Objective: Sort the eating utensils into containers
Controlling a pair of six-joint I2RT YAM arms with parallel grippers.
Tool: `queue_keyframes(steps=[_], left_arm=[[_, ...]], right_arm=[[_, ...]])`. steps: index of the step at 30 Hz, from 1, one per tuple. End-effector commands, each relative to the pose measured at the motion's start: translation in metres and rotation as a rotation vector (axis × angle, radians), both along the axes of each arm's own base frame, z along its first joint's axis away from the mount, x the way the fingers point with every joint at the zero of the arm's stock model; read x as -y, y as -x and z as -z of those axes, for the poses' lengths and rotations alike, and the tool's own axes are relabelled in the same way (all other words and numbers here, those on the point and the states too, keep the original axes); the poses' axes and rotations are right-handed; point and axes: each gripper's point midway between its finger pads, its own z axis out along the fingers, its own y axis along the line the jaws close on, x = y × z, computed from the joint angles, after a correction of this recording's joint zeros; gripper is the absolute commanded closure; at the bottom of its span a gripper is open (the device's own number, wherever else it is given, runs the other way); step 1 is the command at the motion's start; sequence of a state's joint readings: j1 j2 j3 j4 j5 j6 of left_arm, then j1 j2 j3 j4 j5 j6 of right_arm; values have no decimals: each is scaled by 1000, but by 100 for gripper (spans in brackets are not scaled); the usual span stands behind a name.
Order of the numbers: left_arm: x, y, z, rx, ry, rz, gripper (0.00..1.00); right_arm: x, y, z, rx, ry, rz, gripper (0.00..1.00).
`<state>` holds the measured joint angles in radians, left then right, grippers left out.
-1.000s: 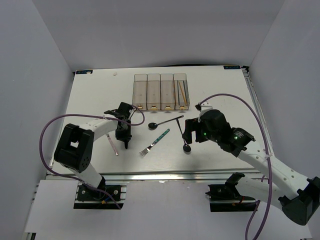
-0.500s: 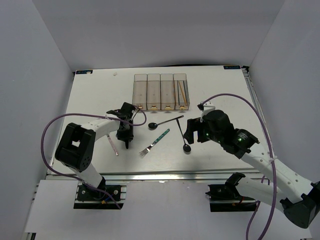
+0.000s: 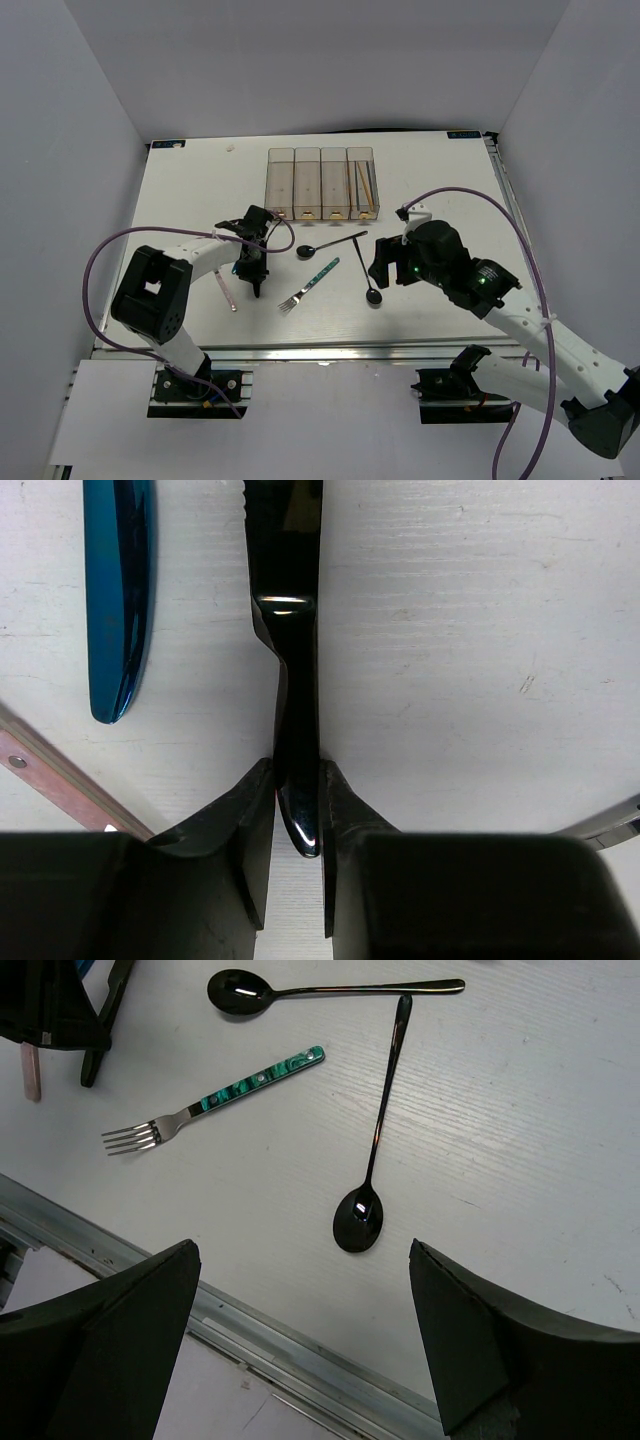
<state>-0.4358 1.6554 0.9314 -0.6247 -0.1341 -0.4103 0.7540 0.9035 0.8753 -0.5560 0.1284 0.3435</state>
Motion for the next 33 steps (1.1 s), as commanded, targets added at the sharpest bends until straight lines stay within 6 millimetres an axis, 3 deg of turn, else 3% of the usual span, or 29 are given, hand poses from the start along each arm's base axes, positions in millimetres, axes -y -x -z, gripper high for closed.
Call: queue_keyframes(steps=[1,5,14,23,33], left_arm=[[-9,39,39,-164,-37,1,100],[-5,39,35,-158,-29,-3,100],[0,24,-6,-37,-10,-23,100],[13,24,-32,34,35,-18,100],[22,29,-38,66,94,-17,100]], right_arm=[[-1,-4,-24,61,-29,-3,11],[1,-6,-19,65,-18,0,11],[-16,-8,7,30,-40,-39,11],[-70,-20,35,-40,-193,-124,14],[-128,-43,27,-119,-435,-126,18]])
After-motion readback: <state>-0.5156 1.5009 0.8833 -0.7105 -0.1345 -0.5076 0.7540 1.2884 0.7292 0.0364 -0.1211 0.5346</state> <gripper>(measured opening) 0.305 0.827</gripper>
